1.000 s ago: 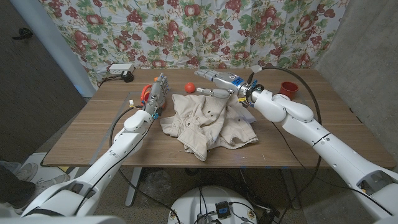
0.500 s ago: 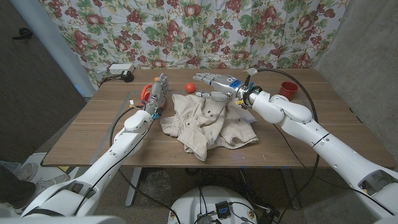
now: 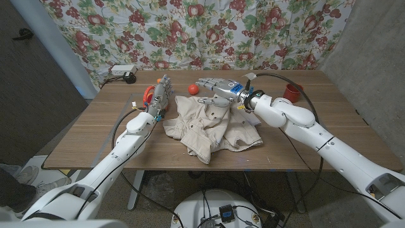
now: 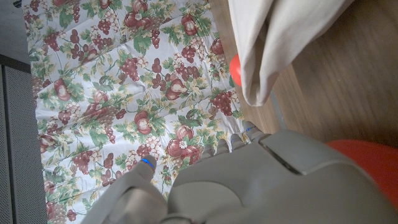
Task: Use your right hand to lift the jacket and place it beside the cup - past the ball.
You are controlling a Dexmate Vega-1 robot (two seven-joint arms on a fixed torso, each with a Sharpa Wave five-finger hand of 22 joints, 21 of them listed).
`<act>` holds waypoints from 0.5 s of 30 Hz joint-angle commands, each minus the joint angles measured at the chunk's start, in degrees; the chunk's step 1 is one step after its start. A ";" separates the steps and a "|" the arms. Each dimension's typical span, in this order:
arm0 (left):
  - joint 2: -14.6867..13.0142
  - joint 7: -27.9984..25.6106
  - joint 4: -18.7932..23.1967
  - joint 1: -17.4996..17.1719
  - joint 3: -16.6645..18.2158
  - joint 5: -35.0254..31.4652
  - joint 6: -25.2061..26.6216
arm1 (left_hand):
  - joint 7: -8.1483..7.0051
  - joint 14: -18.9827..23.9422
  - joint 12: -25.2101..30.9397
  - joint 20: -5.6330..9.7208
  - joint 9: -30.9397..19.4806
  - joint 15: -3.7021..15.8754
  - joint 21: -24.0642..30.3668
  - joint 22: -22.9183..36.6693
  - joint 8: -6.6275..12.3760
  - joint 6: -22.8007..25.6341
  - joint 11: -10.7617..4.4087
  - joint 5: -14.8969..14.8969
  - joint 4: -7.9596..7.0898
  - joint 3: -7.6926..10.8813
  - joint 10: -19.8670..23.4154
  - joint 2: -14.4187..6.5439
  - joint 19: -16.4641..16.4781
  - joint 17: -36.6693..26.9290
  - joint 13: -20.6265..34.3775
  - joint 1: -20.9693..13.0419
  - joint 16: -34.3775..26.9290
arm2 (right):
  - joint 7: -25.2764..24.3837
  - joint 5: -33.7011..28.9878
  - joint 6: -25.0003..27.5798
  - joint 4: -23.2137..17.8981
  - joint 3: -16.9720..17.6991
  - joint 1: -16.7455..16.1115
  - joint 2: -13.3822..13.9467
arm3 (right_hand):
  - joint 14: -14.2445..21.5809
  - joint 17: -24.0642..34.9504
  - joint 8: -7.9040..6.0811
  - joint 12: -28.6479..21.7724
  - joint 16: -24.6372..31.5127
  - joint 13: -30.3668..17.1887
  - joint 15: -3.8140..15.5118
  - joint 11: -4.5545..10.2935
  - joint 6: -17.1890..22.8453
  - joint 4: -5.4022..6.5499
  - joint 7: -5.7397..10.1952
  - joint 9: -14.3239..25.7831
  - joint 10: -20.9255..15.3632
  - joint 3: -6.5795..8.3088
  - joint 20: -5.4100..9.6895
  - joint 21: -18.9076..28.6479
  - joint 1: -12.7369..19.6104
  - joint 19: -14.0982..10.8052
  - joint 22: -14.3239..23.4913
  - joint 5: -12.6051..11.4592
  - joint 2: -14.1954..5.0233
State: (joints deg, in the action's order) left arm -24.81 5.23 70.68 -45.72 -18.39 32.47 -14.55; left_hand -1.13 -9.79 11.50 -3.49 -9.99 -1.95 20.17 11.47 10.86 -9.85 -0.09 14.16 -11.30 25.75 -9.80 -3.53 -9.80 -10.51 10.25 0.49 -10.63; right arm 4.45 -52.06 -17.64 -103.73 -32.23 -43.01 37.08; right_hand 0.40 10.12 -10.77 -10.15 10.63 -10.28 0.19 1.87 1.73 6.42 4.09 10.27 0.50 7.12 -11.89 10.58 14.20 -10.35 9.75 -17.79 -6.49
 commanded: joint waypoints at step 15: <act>-0.01 -0.33 0.43 -0.22 0.04 0.06 0.22 | -0.51 -13.33 0.03 -0.16 -0.29 -0.62 -0.10 0.10 -0.21 -11.83 0.19 0.46 -0.07 -0.02 -13.26 -7.14 -7.18 -0.14 0.32 -0.18 -0.30 | 3.41 -5.68 6.43 -2.71 -3.58 0.25 1.33 | -0.93 0.13 0.36 0.01 -0.21 -0.11 -0.39 0.38 -0.85 -0.59 0.96 0.21 1.39 -0.48 -0.41 -0.11 0.16 0.94 0.23 0.43 1.61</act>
State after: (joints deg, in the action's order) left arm -24.83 5.21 70.84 -45.80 -18.40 32.47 -14.53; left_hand -1.13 -9.80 11.50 -3.48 -9.99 -1.95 20.17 11.47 10.86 -9.85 -0.09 14.15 -11.30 25.75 -9.80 -3.53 -9.80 -10.51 10.25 0.49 -10.63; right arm 6.99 -55.91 -13.20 -105.72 -34.50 -43.01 37.93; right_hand 0.09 10.12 -10.77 -10.15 10.31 -10.27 -0.12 2.15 1.11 5.95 4.70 10.27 1.38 6.65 -12.19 10.59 14.20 -10.04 9.74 -17.40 -5.29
